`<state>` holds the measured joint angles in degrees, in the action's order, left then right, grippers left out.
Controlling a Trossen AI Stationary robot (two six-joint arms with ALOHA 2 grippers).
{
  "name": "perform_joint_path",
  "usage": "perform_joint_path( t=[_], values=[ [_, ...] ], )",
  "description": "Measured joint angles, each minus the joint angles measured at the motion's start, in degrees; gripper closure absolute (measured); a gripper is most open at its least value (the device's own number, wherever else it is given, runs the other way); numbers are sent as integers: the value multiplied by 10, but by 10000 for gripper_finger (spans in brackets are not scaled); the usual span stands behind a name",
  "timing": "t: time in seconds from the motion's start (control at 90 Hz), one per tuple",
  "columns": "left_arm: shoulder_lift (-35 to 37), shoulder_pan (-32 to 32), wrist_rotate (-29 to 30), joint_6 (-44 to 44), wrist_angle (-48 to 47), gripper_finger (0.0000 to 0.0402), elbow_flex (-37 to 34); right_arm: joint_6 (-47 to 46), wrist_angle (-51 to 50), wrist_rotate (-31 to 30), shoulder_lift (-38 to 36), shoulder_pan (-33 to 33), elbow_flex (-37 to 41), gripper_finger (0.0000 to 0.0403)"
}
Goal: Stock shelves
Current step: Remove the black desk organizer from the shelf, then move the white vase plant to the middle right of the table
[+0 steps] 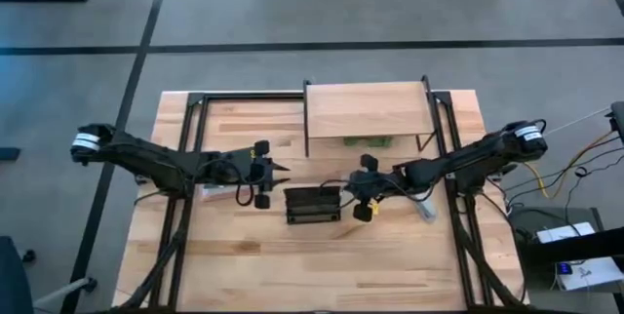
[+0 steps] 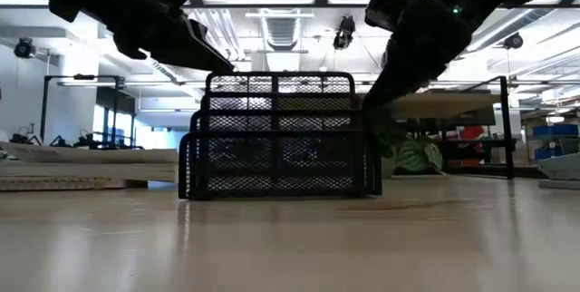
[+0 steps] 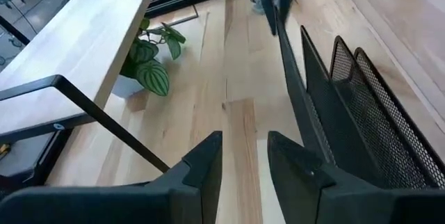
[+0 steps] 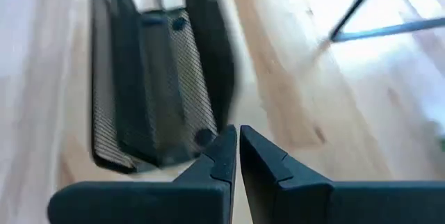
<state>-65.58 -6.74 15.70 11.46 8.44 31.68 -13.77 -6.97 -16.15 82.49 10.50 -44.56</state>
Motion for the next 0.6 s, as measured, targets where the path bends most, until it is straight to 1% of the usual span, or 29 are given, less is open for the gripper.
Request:
perform_joint_path(
  t=[0.078, 0.167, 0.311, 0.478, 0.6],
  values=[
    [0, 0, 0, 0, 0, 303, 0, -4, -12, -19, -9, 0, 6, 400],
    [0, 0, 0, 0, 0, 303, 0, -6, -9, -25, -14, 0, 16, 400],
    [0, 0, 0, 0, 0, 303, 0, -34, -13, -55, -18, 0, 44, 400],
    [0, 0, 0, 0, 1, 303, 0, -75, -2, -133, -18, 0, 75, 400],
    [0, 0, 0, 0, 3, 303, 0, -95, 4, -170, -18, 0, 91, 400]
  ],
)
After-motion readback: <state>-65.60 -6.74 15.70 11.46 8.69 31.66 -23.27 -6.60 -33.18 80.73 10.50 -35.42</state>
